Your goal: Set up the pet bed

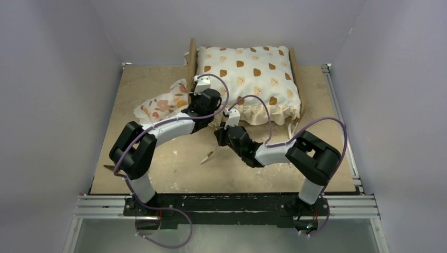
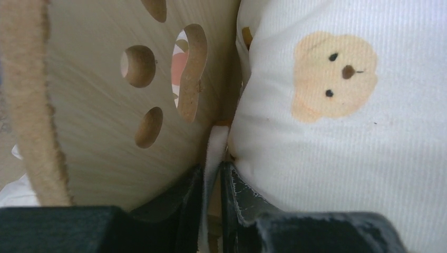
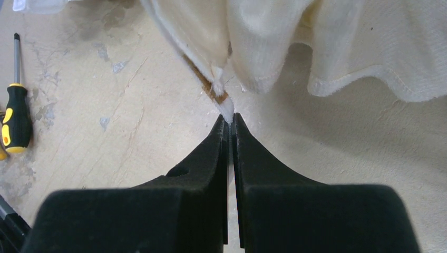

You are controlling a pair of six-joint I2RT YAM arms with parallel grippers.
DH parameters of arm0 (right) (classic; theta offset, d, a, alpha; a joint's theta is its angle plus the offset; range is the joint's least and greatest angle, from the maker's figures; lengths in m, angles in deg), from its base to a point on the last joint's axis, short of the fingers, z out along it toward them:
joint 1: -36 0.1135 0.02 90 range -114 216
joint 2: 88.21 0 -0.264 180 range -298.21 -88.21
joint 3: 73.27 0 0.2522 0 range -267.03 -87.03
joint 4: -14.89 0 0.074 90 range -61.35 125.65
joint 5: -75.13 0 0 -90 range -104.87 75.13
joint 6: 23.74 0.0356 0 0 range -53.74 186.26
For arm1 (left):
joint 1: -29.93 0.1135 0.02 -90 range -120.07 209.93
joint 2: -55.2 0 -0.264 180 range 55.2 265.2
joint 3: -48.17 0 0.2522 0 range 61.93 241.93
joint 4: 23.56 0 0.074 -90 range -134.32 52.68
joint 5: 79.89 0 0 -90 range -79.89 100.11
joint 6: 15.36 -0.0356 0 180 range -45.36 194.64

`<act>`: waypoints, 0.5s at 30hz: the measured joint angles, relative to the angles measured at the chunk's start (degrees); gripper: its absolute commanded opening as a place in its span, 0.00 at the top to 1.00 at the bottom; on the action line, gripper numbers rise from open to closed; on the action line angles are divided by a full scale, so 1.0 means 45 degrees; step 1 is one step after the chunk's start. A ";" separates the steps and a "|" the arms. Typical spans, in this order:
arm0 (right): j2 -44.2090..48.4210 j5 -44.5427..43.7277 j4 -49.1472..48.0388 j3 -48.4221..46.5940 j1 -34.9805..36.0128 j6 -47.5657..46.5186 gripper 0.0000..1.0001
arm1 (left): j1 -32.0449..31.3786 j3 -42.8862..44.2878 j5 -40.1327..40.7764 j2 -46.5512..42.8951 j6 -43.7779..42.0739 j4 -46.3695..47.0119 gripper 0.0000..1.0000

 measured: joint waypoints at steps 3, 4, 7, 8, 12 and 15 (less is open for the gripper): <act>0.0039 0.0141 0.0078 0.0000 0.0000 0.0005 0.95 | 0.0121 0.0199 -0.0058 0.0379 0.0044 0.0000 0.77; 0.0092 0.0175 0.0126 0.0000 0.0000 0.0000 0.95 | 0.0146 0.0228 -0.0083 0.0481 0.0058 -0.0010 0.76; 0.0262 0.0185 0.0155 0.0000 0.0000 0.0000 0.95 | 0.0238 0.0389 -0.0175 0.0704 0.0155 -0.0107 0.71; 0.0330 0.0189 0.0160 0.0000 0.0000 0.0000 0.95 | 0.0296 0.0481 -0.0296 0.0733 0.0160 -0.0219 0.67; 0.0476 0.0189 0.0165 0.0000 0.0000 0.0000 0.95 | 0.0476 0.0602 -0.1098 0.0588 0.0248 -0.0442 0.55; 0.0583 0.0185 0.0180 0.0000 0.0000 -0.0005 0.95 | 0.0534 0.0602 -0.2040 0.0015 0.0301 -0.0996 0.48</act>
